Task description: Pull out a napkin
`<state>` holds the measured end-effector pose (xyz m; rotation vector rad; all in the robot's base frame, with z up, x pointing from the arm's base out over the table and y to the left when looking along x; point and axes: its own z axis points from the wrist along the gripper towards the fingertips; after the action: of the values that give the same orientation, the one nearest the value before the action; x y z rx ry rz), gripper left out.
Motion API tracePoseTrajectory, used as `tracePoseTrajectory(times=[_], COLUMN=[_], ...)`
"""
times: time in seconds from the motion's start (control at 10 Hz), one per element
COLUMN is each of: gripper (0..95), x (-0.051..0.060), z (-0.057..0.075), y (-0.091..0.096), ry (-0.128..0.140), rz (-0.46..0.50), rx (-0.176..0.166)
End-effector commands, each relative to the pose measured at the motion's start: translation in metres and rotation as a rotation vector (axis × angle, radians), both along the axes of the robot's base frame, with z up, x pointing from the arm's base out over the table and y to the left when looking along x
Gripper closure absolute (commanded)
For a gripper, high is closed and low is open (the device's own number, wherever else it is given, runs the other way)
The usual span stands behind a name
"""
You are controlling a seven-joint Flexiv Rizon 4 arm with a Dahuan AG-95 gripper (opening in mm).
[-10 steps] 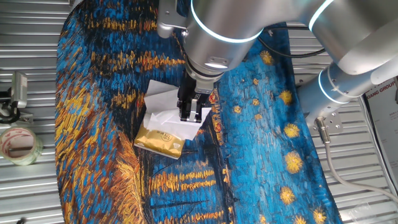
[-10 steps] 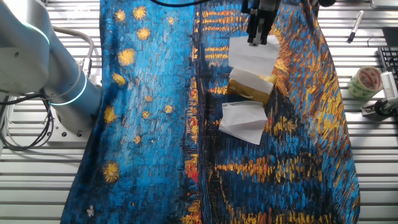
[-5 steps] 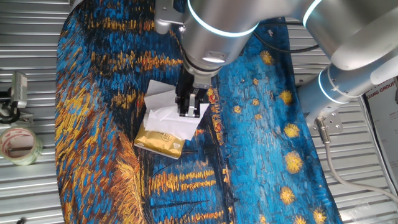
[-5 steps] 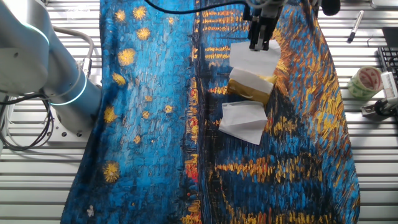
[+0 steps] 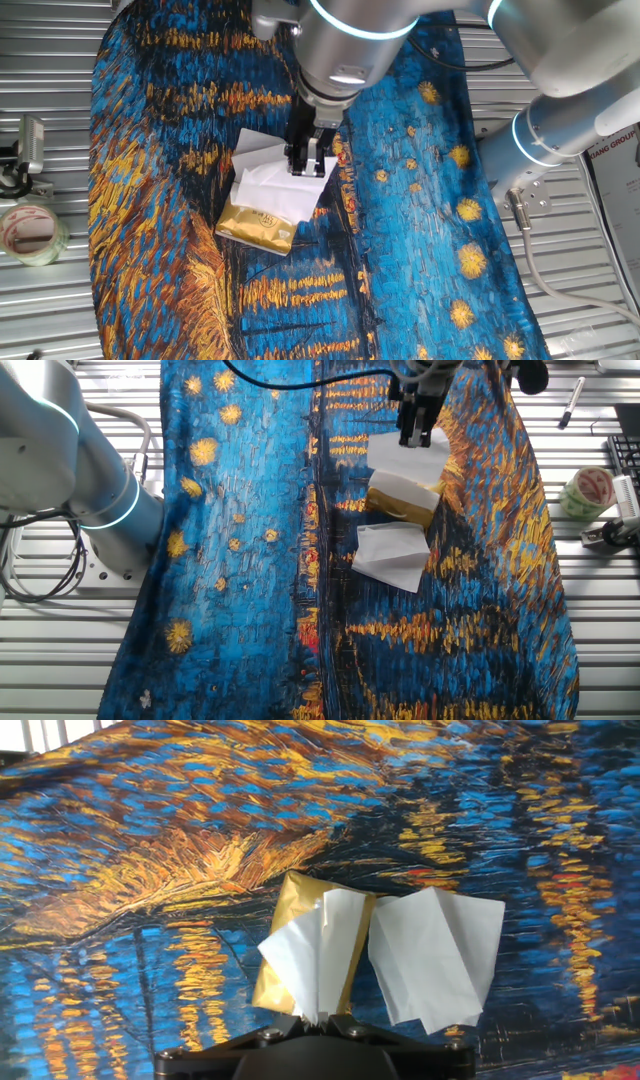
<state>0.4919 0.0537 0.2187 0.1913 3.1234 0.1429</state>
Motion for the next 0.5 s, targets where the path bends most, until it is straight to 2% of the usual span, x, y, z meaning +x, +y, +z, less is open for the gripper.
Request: tracePoseTrajectory(times=[0.1, 0.5], gripper=[95.0, 95.0], x=[-0.0017, -0.0022], z=[-0.0004, -0.0033], y=[-0.0061, -0.0148], ry=[-0.004, -0.010], rz=[0.014, 0.020], rx=[0.005, 0.006])
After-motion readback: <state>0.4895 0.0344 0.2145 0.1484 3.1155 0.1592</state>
